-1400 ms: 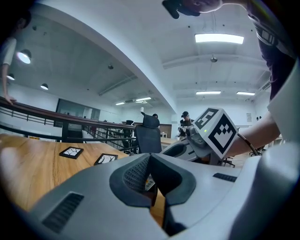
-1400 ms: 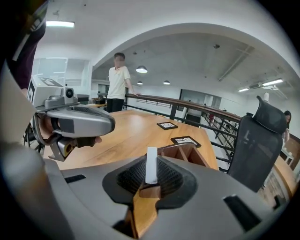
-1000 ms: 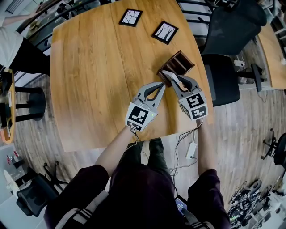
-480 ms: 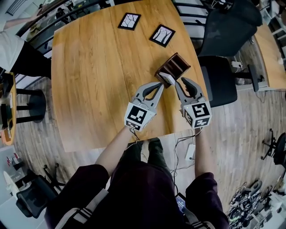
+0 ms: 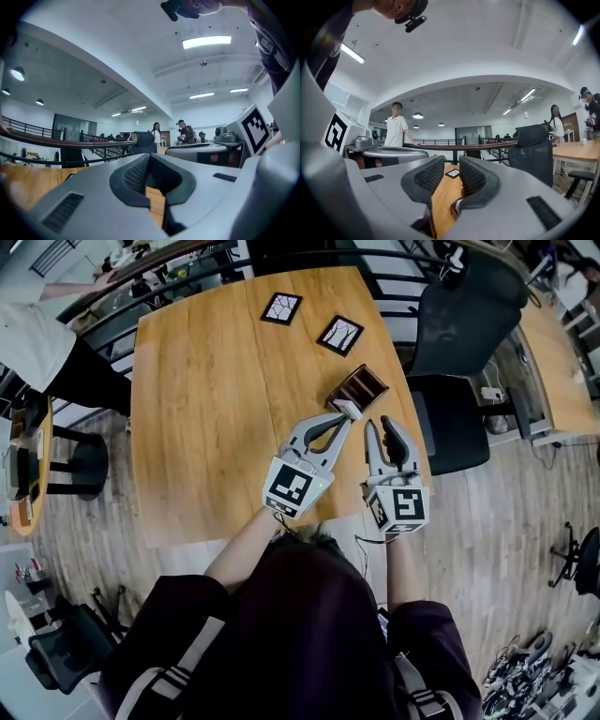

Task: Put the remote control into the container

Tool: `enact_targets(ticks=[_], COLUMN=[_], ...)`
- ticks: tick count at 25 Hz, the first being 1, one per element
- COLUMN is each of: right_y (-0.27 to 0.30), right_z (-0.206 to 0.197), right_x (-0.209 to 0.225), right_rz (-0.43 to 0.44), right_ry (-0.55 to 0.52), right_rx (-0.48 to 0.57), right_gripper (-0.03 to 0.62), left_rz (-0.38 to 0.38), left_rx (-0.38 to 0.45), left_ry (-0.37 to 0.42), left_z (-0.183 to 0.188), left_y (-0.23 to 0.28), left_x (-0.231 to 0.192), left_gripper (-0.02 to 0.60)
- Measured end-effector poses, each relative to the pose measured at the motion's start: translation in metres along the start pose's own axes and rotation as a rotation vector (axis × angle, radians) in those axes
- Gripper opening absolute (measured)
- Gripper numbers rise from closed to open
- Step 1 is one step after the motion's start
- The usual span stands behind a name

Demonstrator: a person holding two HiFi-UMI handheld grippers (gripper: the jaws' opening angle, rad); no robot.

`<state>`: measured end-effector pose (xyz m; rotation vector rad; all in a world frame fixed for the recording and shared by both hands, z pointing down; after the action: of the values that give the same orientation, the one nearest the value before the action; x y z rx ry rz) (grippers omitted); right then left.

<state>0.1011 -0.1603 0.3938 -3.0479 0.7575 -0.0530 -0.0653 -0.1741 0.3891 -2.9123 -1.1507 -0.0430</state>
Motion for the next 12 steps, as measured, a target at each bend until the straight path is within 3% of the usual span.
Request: enact_targets(ticks=[5,12], right_y=[-0.018,-0.024], right_z=[0.018,0.026], right_x=[-0.014,-0.024], right_rz=[-0.004,0.015], right_ry=[-0.02,-0.032], right_rx=[0.085,0.123], right_gripper=[0.052,0.018], left_rz=[0.01,0.026], left_rx=[0.042,0.053], left_ry=[0.032,0.043], left_z=[0.02,0.023], left_y=[-0.013,-0.025], left_x=[0.009,0.012], left_gripper=[0.011,0.011])
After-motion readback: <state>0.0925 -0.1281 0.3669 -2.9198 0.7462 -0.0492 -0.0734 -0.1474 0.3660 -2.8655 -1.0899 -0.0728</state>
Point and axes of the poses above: the fingertips, and each gripper's own axes: y forward along the fingers, x to its right, z out of its top, the point moved 10 cm from there along -y, backward along the fingers, and after that the axes turned 2 degrees about x, right-handed, at the moved point
